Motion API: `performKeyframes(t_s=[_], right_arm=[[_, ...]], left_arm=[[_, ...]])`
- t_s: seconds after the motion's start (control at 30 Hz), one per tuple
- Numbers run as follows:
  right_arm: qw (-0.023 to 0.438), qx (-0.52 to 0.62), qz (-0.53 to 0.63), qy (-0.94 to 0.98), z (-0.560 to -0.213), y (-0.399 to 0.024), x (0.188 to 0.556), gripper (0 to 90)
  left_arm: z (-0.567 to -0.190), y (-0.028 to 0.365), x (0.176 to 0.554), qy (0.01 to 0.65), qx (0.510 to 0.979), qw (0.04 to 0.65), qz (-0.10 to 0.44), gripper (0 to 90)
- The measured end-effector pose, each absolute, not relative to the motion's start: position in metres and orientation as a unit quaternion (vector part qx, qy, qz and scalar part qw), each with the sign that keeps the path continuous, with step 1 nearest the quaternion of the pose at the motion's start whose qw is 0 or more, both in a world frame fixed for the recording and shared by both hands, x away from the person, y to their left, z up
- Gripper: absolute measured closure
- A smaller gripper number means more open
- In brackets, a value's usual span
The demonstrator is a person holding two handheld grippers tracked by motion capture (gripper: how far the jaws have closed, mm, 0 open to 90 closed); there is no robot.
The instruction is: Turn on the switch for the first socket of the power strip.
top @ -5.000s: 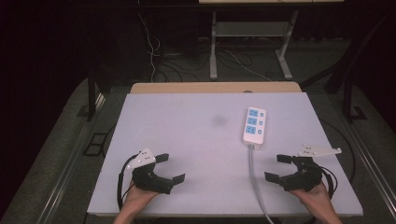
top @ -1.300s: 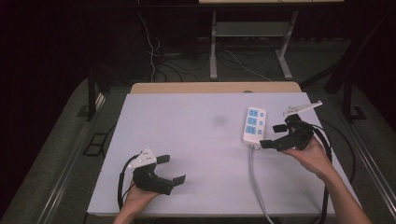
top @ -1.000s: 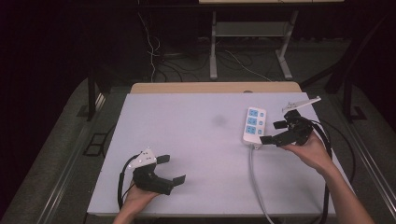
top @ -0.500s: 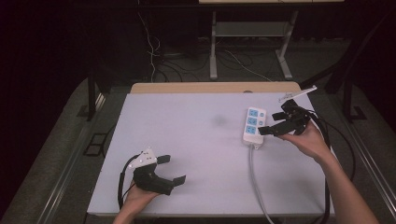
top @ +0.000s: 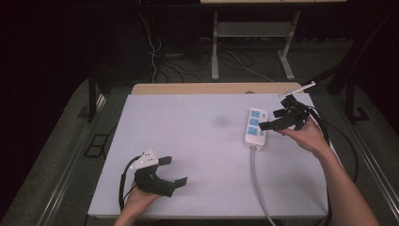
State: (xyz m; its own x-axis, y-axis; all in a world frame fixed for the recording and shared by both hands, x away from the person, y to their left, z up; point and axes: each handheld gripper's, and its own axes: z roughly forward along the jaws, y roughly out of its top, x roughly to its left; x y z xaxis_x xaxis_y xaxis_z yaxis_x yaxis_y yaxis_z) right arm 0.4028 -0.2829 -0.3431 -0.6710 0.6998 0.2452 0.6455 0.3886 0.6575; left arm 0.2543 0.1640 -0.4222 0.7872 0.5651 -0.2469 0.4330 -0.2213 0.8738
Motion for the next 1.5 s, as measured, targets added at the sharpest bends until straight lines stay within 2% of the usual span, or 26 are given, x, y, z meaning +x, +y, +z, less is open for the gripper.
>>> performKeyframes(t_s=[0.2,0.23,0.27,0.33,0.37,0.4,0.5,0.53,0.6,0.63,0.67,0.77,0.83,0.87,0.9,0.93,1.03,1.07,1.13,1.5], right_arm=[[0.037,0.405,0.383,0.829,-0.347,-0.285,0.408,0.2],[0.036,0.406,0.384,0.828,-0.348,-0.285,0.41,1.2],[0.035,0.406,0.387,0.827,-0.349,-0.286,0.411,6.5],[0.039,0.399,0.383,0.832,-0.35,-0.285,0.412,8.4],[0.043,0.397,0.38,0.834,-0.351,-0.284,0.413,17.2],[0.043,0.397,0.38,0.834,-0.351,-0.284,0.413,17.2],[0.044,0.391,0.381,0.837,-0.353,-0.283,0.414,26.7],[0.044,0.389,0.382,0.837,-0.354,-0.283,0.415,33.7],[0.045,0.389,0.383,0.837,-0.354,-0.283,0.416,36.7],[0.047,0.391,0.382,0.836,-0.355,-0.283,0.417,41.5],[0.047,0.391,0.382,0.836,-0.355,-0.283,0.417,41.5],[0.048,0.39,0.378,0.838,-0.357,-0.284,0.418,51.0],[0.043,0.39,0.376,0.84,-0.359,-0.284,0.42,57.9],[0.039,0.388,0.373,0.842,-0.361,-0.284,0.421,66.3],[0.038,0.387,0.373,0.843,-0.361,-0.284,0.421,70.1],[0.038,0.387,0.373,0.843,-0.361,-0.284,0.421,70.1],[0.032,0.383,0.373,0.844,-0.364,-0.285,0.424,83.8],[0.032,0.385,0.375,0.843,-0.364,-0.285,0.424,85.9],[0.032,0.388,0.373,0.842,-0.366,-0.286,0.426,89.1],[0.027,0.401,0.354,0.844,-0.377,-0.286,0.434,89.4]], left_arm=[[-0.422,0.164,0.254,0.32,0.779,0.535,0.061,0.0],[-0.422,0.164,0.255,0.319,0.78,0.535,0.061,0.0],[-0.422,0.164,0.255,0.319,0.78,0.535,0.061,0.0],[-0.422,0.164,0.255,0.319,0.78,0.534,0.061,0.0],[-0.423,0.163,0.255,0.319,0.78,0.535,0.061,0.0],[-0.423,0.163,0.255,0.319,0.78,0.534,0.061,0.0],[-0.423,0.163,0.255,0.319,0.781,0.534,0.061,0.0],[-0.423,0.163,0.255,0.318,0.781,0.533,0.06,0.0],[-0.423,0.163,0.255,0.318,0.781,0.533,0.06,0.0],[-0.423,0.163,0.255,0.318,0.782,0.534,0.06,0.0],[-0.423,0.163,0.255,0.317,0.782,0.533,0.06,0.0],[-0.423,0.163,0.255,0.317,0.782,0.533,0.06,0.0],[-0.423,0.163,0.255,0.317,0.782,0.533,0.061,0.0],[-0.423,0.163,0.255,0.317,0.782,0.533,0.061,0.0],[-0.423,0.163,0.255,0.317,0.782,0.533,0.061,0.0],[-0.423,0.163,0.255,0.317,0.782,0.533,0.061,0.0],[-0.423,0.162,0.255,0.317,0.783,0.532,0.06,0.0],[-0.423,0.162,0.255,0.316,0.783,0.532,0.06,0.0],[-0.424,0.162,0.255,0.317,0.783,0.531,0.061,0.0],[-0.424,0.162,0.256,0.317,0.784,0.53,0.061,0.0]])
